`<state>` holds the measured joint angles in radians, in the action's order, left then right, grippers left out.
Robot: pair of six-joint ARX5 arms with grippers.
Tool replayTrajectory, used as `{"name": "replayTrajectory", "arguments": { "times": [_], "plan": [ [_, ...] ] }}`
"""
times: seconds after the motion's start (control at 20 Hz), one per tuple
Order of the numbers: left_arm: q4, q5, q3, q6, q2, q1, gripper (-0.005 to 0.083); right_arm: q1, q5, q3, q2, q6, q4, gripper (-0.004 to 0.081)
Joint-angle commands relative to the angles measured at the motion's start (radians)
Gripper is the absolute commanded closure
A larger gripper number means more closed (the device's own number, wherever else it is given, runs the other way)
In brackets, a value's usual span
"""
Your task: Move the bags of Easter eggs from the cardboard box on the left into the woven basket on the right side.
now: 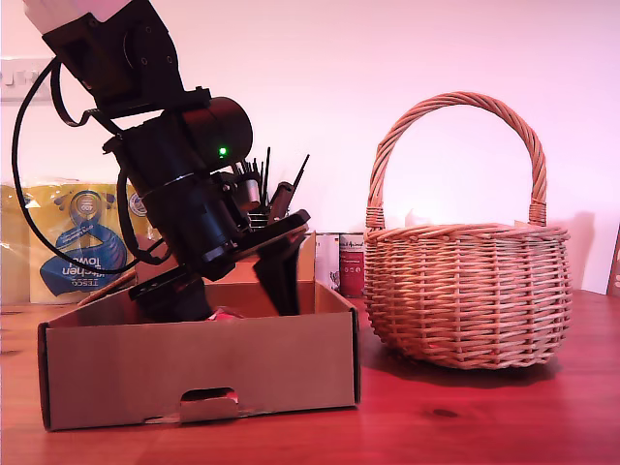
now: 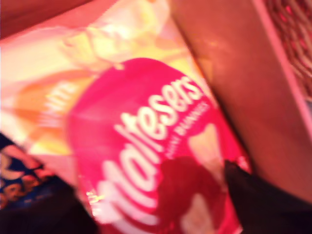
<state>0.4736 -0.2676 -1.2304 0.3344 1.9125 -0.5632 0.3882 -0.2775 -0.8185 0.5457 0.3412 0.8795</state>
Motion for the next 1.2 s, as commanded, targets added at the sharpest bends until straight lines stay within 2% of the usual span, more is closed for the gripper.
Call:
{"name": "replayTrajectory", "arguments": {
  "times": [0.0,0.05,0.1,0.25,0.5,0.65,0.8,1.0,1.15],
  "plan": [
    [-0.009,-0.005,0.013,0.002,0.031,-0.011,0.0618,0.005,-0.001,-0.008,0.001,-0.002,-0.007,0.0783],
    [-0.017,-0.006,0.013,-0.002,0.031,-0.011,0.0683,0.005,-0.001,-0.008,0.001,-0.002,-0.007,0.0783],
    [-0.029,-0.009,0.013,-0.002,0.031,-0.011,0.0702,0.005,-0.001,-0.008,0.001,-0.002,-0.007,0.0783],
    [-0.062,-0.02,0.011,-0.001,0.031,-0.009,0.0702,0.005,-0.001,-0.008,0.001,-0.002,-0.007,0.0783],
    [-0.007,-0.1,-0.042,-0.008,0.021,0.005,0.0702,0.005,0.0,-0.008,0.001,-0.002,-0.006,0.0783],
    [0.038,-0.13,-0.079,-0.057,-0.005,0.019,0.0748,0.005,0.0,-0.008,0.001,-0.002,-0.006,0.0783],
    [0.065,-0.187,-0.1,-0.08,-0.035,0.046,0.0791,0.005,0.0,-0.008,0.001,-0.002,-0.006,0.0783],
    [0.077,-0.304,-0.108,-0.081,-0.076,0.083,0.0791,0.005,0.0,-0.008,0.001,-0.001,-0.006,0.0783],
    [0.08,-0.358,-0.109,-0.097,-0.113,0.102,0.0791,0.005,0.0,-0.008,0.001,-0.001,-0.006,0.0783]
  ]
}}
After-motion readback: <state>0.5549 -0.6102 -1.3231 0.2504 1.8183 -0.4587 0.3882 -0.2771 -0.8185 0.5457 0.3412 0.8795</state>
